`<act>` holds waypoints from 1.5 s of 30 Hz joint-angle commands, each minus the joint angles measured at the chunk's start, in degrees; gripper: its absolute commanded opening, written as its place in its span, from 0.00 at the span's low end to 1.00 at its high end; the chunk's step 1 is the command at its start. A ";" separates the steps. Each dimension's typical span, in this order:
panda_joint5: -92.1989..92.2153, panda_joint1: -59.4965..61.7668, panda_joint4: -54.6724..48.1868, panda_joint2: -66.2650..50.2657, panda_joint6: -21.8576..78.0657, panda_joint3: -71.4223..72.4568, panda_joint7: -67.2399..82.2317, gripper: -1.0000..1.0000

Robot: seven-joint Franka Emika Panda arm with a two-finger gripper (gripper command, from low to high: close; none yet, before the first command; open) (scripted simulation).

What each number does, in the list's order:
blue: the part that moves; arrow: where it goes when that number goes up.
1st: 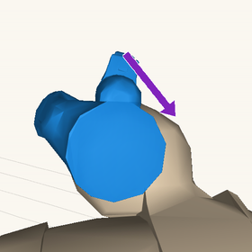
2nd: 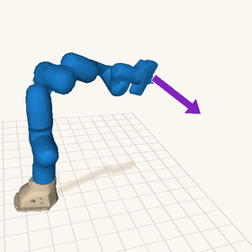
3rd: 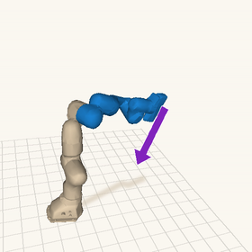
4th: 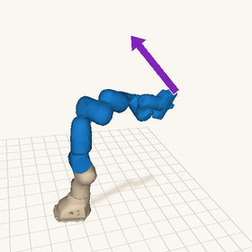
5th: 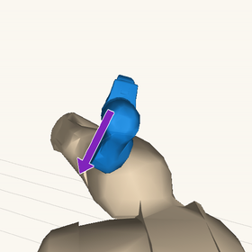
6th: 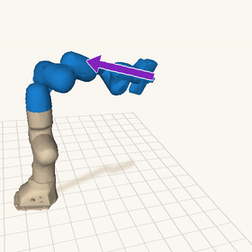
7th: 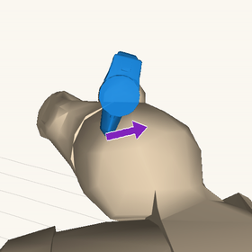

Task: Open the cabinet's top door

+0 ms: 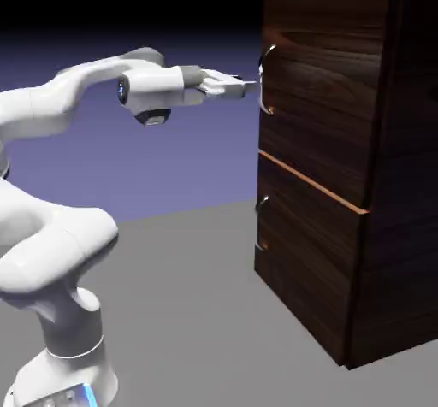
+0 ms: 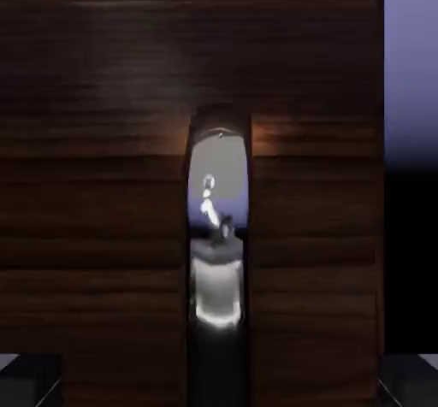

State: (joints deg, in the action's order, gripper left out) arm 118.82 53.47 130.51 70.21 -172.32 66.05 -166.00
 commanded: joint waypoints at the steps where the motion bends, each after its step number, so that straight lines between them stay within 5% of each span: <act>1: 0.77 2.11 -1.10 0.45 1.09 0.50 0.00 0.50; 3: 1.94 5.28 -2.77 1.12 2.74 1.24 0.00 0.50; 4: 1.94 5.28 -2.77 1.12 2.74 1.24 0.00 0.00; 24: 4.86 -2.82 28.09 30.74 50.09 -20.34 0.70 0.00; 34: -7.70 -6.93 38.02 28.97 68.31 -41.11 10.85 0.00; 45: -18.53 2.70 39.29 22.93 89.66 -57.71 17.66 0.00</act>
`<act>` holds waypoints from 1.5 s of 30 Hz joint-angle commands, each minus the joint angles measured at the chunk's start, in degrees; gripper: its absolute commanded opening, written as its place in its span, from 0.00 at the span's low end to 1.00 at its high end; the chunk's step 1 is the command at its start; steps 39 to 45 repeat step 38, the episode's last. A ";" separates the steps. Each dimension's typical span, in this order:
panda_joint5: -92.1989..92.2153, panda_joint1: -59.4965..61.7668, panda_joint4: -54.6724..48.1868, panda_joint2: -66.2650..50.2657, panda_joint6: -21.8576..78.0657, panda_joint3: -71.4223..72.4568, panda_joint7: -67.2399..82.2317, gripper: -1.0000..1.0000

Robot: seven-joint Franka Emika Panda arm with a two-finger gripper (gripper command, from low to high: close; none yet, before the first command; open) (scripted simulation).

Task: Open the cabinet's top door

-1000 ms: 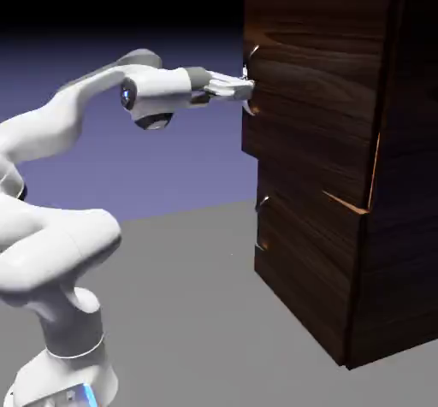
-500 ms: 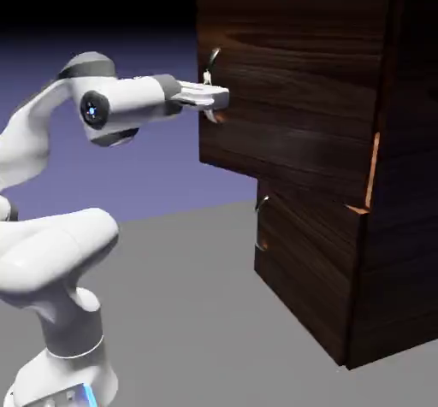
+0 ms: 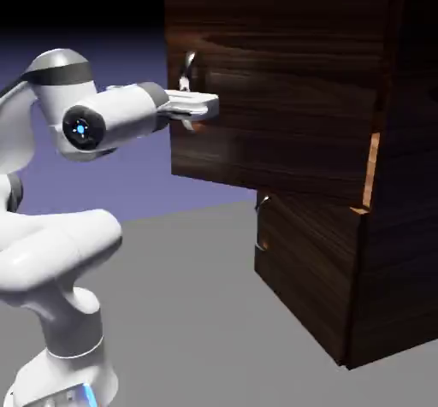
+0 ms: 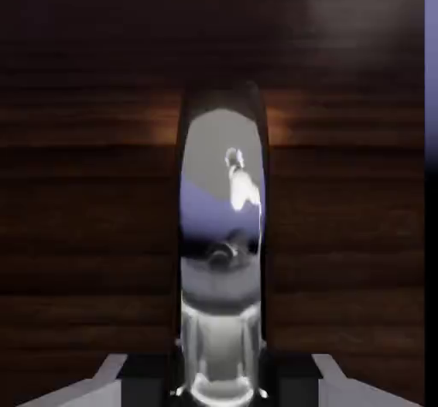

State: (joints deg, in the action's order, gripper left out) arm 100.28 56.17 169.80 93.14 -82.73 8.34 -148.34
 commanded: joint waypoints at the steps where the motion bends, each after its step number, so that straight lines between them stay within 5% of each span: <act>1: -1.99 0.06 -0.34 -1.77 1.65 -2.07 1.34 0.00; 17: -30.39 -7.28 -15.60 -34.80 22.55 -27.18 21.42 0.00; 37: -49.19 -28.54 -50.83 -75.38 51.46 -50.42 43.79 0.00; 38: -49.19 -28.54 -50.83 -75.38 51.46 -50.42 43.79 1.00; 45: -49.19 -28.54 -50.83 -75.38 51.46 -50.42 43.79 1.00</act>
